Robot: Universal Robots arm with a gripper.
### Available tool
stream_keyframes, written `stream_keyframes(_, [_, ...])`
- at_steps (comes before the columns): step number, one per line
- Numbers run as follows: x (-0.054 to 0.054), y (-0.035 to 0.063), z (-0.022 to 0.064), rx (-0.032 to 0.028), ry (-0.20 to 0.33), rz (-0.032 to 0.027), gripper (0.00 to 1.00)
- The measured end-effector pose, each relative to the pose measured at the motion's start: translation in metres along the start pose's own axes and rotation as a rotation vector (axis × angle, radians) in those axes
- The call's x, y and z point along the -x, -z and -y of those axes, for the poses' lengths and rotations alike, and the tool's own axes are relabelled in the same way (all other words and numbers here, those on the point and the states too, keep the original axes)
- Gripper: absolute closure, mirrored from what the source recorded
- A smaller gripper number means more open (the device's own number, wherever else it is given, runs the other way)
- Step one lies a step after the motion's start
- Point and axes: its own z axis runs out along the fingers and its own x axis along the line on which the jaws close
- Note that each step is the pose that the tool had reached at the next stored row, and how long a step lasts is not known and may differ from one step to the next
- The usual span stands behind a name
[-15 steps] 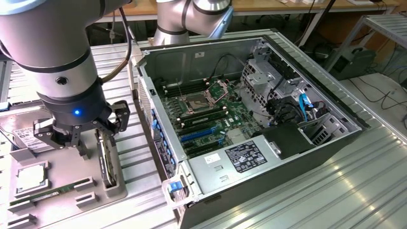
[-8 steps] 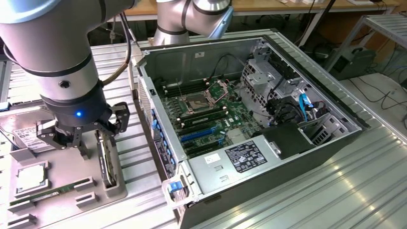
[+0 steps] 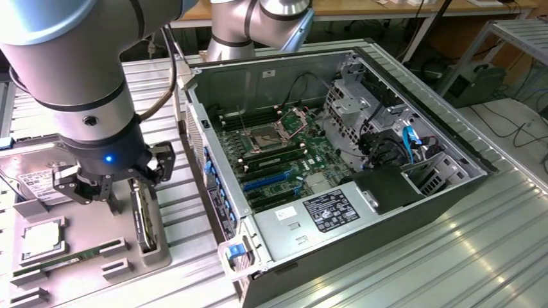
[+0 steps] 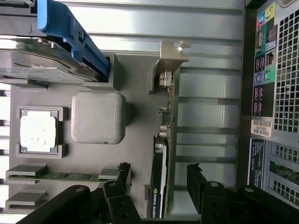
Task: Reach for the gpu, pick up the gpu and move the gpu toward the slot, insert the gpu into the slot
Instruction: 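Pick up the gpu and move the gpu toward the slot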
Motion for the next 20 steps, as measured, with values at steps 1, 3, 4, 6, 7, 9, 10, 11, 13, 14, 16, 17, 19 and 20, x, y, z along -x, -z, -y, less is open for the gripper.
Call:
stream_keyframes(1, [0.0, -0.0011, 0.0001, 0.0, -0.001, 0.0001, 0.4])
stream_keyframes(3, [0.0, -0.0035, 0.0001, 0.0, -0.006, 0.0003, 0.4])
stream_keyframes(4, [0.0, -0.0049, 0.0002, -0.0001, -0.007, 0.0003, 0.4])
stream_keyframes(6, [0.0, -0.01, 0.001, -0.0002, -0.014, 0.0005, 0.4])
stream_keyframes(7, [0.0, -0.0106, 0.0014, -0.0002, -0.017, 0.0006, 0.4])
stream_keyframes(9, [0.0, -0.0129, 0.0017, -0.0002, -0.024, 0.001, 0.4])
stream_keyframes(10, [0.0, -0.0145, 0.0018, -0.0003, -0.027, 0.001, 0.4])
stream_keyframes(11, [0.0, -0.0162, 0.0019, -0.0003, -0.028, 0.0011, 0.4])
stream_keyframes(13, [0.0, -0.0187, 0.002, -0.0003, -0.028, 0.0011, 0.4])
stream_keyframes(14, [0.0, -0.0199, 0.002, -0.0003, -0.028, 0.0011, 0.4])
stream_keyframes(16, [0.0, -0.0224, 0.0021, -0.0003, -0.028, 0.0011, 0.4])
stream_keyframes(17, [0.0, -0.0236, 0.0021, -0.0003, -0.028, 0.0011, 0.4])
stream_keyframes(19, [0.0, -0.0259, 0.0022, -0.0003, -0.028, 0.0012, 0.4])
stream_keyframes(20, [0.0, -0.0271, 0.0023, -0.0003, -0.028, 0.0011, 0.4])
